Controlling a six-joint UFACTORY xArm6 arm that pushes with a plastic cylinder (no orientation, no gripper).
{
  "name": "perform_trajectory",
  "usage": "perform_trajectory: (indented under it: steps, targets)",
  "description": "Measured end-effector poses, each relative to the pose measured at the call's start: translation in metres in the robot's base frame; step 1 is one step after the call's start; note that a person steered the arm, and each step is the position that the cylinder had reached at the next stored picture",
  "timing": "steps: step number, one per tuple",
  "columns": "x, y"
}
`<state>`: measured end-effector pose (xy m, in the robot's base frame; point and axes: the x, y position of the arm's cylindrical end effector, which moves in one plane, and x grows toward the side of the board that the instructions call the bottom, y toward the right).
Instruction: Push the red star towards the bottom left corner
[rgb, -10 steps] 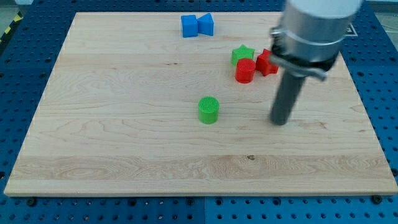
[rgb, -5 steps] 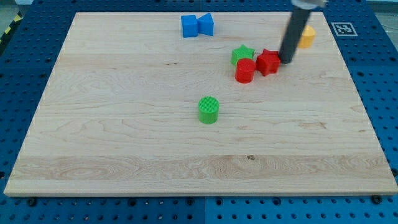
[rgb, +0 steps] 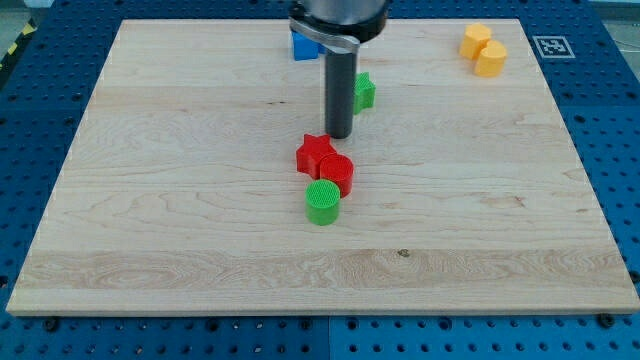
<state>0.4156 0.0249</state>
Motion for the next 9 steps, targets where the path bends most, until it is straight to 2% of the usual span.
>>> perform_trajectory:
  steps: [1, 2, 3, 4, 5, 6, 8, 9]
  targets:
    - [0.034, 0.002]
    - [0.044, -0.043]
    - [0.044, -0.105]
    - [0.042, -0.124]
    - [0.006, -0.112]
    - [0.012, -0.132]
    - [0.119, -0.194]
    - [0.127, -0.203]
